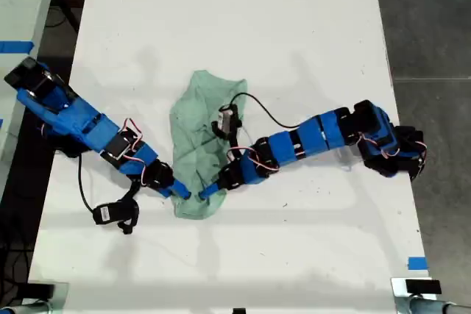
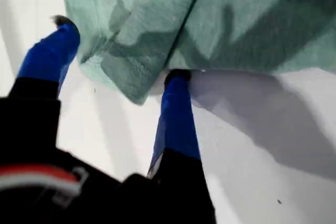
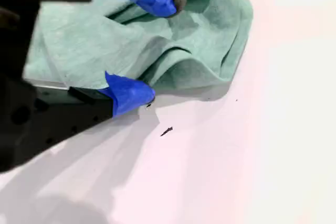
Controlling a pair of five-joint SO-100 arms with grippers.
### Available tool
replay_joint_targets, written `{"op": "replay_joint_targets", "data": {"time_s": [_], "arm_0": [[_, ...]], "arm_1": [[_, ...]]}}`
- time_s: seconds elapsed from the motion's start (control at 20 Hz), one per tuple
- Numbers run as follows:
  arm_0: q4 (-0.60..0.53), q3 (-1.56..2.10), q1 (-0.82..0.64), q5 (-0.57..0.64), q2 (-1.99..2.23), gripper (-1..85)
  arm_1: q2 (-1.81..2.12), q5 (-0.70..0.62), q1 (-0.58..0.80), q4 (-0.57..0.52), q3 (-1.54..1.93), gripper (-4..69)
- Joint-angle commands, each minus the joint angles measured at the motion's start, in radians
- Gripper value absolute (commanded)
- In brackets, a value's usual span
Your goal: Fold t shirt
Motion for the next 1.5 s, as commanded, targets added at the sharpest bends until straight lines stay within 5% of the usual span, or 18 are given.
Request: {"op": "replay_joint_targets", "data": {"time_s": [0.0, 0.05, 0.2, 0.45, 0.65, 0.95, 1.3, 1.35, 1.4, 1.45], "arm_0": [[-0.034, -0.107, 0.015, 0.005, -0.066, 0.0], [-0.048, -0.149, 0.017, 0.041, -0.118, 0.0], [-0.009, -0.382, 0.043, 0.143, -0.311, 0.0], [0.393, -1.157, 0.129, 0.313, -0.621, -0.1], [0.526, -1.229, 0.101, 0.351, -0.462, -0.1], [0.755, -1.083, -0.225, 0.462, -0.17, -0.1], [0.719, -1.081, -0.578, 0.683, -0.302, 1.4], [0.713, -1.085, -0.601, 0.704, -0.351, 12.9], [0.716, -1.086, -0.627, 0.723, -0.397, 30.0], [0.724, -1.086, -0.65, 0.736, -0.44, 31.6]], "arm_1": [[-0.018, 0.015, -0.021, -0.021, -0.058, 7.4], [-0.026, 0.028, -0.028, -0.011, -0.057, 1.4], [-0.015, 0.031, -0.08, 0.041, -0.063, 1.5], [0.098, -0.023, -0.218, 0.101, -0.14, 1.5], [0.302, -0.106, -0.218, 0.055, -0.152, 1.5], [0.532, -0.098, 0.06, 0.009, 0.063, 2.3], [0.546, -0.009, 0.272, 0.046, 0.304, 2.4], [0.54, 0.012, 0.296, 0.058, 0.333, 5.8], [0.537, 0.015, 0.314, 0.063, 0.364, 18.4], [0.537, 0.026, 0.328, 0.072, 0.396, 28.0]]}}
